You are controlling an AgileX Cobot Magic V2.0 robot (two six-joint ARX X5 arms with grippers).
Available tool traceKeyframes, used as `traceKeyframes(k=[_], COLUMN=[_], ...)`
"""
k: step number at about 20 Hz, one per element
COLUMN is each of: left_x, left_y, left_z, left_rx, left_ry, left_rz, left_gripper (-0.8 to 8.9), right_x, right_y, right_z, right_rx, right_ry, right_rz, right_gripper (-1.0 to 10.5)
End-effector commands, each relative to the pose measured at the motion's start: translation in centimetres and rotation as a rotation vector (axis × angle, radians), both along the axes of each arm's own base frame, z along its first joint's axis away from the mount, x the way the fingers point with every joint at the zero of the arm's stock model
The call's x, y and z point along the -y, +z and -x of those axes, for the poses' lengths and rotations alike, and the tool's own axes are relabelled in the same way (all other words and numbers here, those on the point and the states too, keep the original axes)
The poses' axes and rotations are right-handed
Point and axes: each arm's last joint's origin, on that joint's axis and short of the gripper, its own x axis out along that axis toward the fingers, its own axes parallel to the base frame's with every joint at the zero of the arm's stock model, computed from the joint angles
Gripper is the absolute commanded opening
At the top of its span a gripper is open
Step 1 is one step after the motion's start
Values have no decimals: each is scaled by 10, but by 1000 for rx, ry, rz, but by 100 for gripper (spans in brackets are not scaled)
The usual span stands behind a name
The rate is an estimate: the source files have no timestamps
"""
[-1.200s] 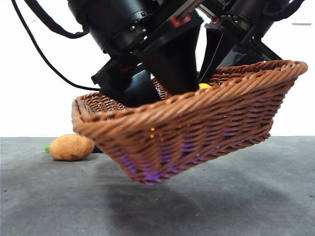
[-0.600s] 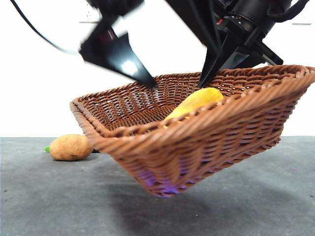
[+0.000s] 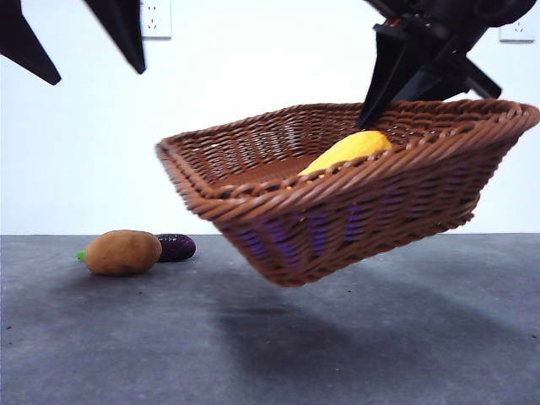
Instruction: Help me put the vegetables on the table into the basket
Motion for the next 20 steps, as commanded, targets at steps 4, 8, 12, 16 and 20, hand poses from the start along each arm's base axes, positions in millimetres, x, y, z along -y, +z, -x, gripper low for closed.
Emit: traceKeyframes(k=[4, 8, 12, 16, 20], left_x=[-51, -66, -64, -67, -68], left_y=[-12, -35, -54, -78, -110], left_z=[-71, -122, -161, -184, -197], left_rx=[54, -41, -80, -152, -211], left_ry=[-153, -269, -453, -497, -517], left_rz=[-154, -51, -82, -112, -128], left_gripper=[534, 534, 534, 534, 534], right_x=[12, 15, 17, 19, 24], right_y=[8, 14, 16, 19, 19], right_z=[8, 13, 18, 19, 17], right_rx=[-10, 32, 46, 75, 91], right_ry=[-46, -48, -9, 11, 15], right_rz=[4, 30, 55, 59, 64], right_gripper=[-10, -11, -10, -10, -10])
